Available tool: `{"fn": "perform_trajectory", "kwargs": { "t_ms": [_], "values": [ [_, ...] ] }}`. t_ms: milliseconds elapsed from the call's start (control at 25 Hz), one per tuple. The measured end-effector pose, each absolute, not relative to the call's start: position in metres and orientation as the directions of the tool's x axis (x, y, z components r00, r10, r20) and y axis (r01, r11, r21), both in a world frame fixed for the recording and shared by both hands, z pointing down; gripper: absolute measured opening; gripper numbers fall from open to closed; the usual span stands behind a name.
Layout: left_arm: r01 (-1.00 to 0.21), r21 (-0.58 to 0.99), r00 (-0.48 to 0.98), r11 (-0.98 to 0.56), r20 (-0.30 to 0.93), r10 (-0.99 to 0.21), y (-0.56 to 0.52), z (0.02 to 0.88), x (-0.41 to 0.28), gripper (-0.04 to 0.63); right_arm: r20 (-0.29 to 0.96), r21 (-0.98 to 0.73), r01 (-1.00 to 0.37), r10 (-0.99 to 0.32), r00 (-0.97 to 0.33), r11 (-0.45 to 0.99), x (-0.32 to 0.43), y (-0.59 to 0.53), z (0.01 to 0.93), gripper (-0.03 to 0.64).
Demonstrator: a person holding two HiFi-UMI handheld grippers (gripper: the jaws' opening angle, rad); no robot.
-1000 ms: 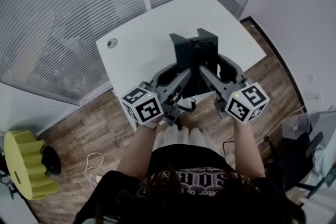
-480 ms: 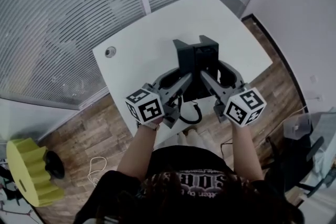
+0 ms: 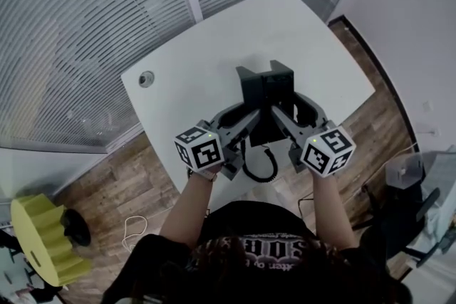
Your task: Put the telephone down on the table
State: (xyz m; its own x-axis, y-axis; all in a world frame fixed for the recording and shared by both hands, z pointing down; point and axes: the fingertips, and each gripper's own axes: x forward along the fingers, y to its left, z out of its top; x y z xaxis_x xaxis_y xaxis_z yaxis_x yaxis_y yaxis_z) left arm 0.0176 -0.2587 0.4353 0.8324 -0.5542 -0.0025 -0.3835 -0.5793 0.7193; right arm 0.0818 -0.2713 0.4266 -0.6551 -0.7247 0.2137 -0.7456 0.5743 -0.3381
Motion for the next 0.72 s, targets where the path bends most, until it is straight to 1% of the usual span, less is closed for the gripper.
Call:
{"fn": "perform_trajectory", "kwargs": {
  "t_ms": [720],
  "values": [
    [-0.407,0.76,0.836,-0.506,0.087,-0.542,-0.285,0.49,0.011,0.149,0.334,-0.374,-0.768,-0.697,-0.634,0.52,0.074,-0.301,0.483,0.275]
  ]
}}
